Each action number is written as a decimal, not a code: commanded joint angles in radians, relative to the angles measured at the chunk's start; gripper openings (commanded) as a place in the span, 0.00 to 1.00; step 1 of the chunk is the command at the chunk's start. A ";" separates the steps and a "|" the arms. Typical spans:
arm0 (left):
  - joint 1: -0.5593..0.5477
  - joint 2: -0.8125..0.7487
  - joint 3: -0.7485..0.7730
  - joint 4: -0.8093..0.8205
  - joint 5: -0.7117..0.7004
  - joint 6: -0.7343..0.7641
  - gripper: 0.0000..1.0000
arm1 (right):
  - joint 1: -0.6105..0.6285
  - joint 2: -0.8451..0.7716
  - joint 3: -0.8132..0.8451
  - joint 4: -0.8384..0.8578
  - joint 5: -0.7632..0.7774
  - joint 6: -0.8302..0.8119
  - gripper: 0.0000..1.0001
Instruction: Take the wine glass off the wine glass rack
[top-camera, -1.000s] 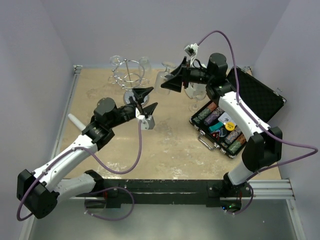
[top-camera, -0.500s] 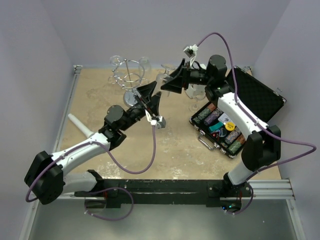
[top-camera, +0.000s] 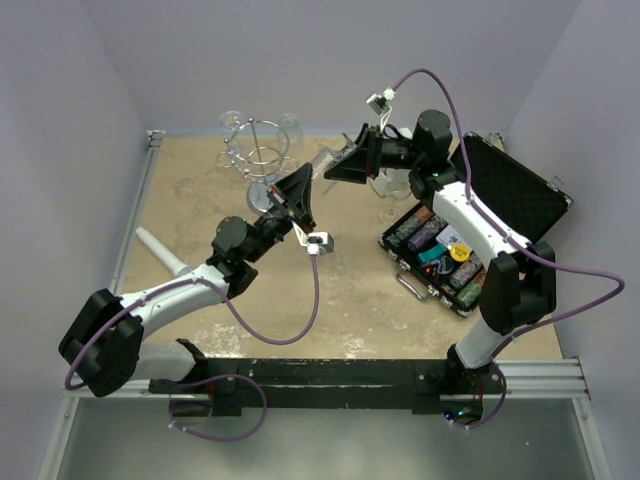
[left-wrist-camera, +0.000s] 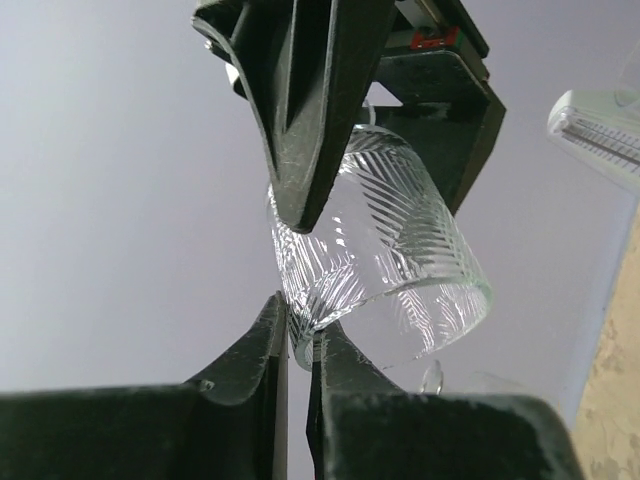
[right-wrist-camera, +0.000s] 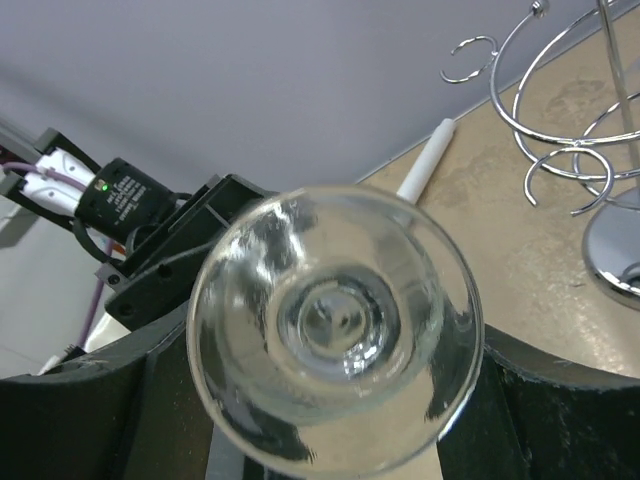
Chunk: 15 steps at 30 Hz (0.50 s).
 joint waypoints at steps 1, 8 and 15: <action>-0.015 0.012 0.034 0.117 0.036 -0.019 0.00 | 0.009 0.004 0.016 0.084 -0.011 -0.080 0.46; -0.015 0.027 0.074 0.100 0.008 -0.056 0.00 | -0.001 -0.005 0.013 0.044 0.028 -0.108 0.99; -0.015 0.045 0.137 0.054 -0.049 -0.104 0.00 | -0.018 -0.026 -0.004 0.046 0.044 -0.114 0.99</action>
